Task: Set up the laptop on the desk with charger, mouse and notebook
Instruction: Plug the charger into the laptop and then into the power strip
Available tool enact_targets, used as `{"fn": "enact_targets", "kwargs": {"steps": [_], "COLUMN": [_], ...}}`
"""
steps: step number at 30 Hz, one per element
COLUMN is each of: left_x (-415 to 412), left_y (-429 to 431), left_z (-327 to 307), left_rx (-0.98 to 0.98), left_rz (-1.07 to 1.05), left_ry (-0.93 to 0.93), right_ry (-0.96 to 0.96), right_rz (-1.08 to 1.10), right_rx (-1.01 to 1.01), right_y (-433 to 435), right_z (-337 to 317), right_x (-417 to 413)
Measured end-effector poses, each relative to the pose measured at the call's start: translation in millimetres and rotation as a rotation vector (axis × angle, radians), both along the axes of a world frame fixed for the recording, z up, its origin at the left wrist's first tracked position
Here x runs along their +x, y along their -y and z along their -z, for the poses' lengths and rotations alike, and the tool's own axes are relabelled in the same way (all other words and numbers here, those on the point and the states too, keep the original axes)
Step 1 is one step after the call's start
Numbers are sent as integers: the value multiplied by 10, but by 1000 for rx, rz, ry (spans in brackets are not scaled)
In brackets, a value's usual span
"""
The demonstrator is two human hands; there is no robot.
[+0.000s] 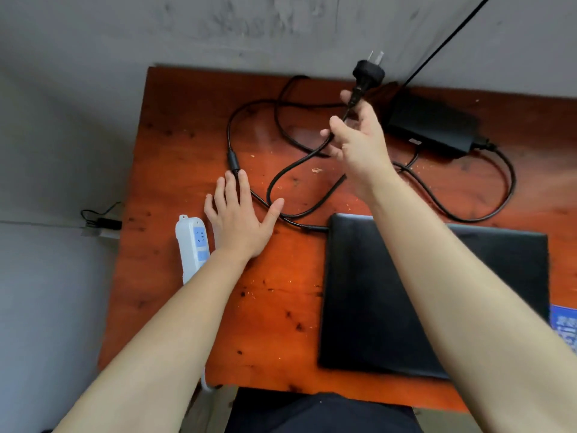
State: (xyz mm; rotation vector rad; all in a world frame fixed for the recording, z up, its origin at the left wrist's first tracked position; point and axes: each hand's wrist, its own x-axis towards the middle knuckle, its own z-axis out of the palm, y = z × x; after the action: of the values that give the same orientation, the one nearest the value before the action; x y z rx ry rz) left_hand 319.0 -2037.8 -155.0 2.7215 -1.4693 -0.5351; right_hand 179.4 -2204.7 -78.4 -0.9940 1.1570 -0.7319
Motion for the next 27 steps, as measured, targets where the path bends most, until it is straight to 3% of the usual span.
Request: {"fn": "enact_targets", "kwargs": {"steps": [4, 7, 10, 13, 17, 27], "left_x": [223, 330, 361, 349, 362, 534], "left_y": [-173, -534, -929, -1184, -1240, -1346], "left_z": [-274, -384, -403, -390, -403, -937], "left_rx": [-38, -95, -11, 28, -112, -404], "left_rz": [41, -31, -214, -458, -621, -406], "left_ry": [-181, -17, 30, -116, -340, -541], "right_ry": [68, 108, 126, 103, 107, -301], "right_rz": [-18, -26, -37, -46, -118, -482], "right_rx": [-15, 17, 33, 24, -30, -606], "right_y": [-301, -504, -684, -819, -963, -1477], "right_z": [-343, -463, -548, -637, -787, -1123], "right_x": [-105, -121, -109, -52, 15, 183]}}
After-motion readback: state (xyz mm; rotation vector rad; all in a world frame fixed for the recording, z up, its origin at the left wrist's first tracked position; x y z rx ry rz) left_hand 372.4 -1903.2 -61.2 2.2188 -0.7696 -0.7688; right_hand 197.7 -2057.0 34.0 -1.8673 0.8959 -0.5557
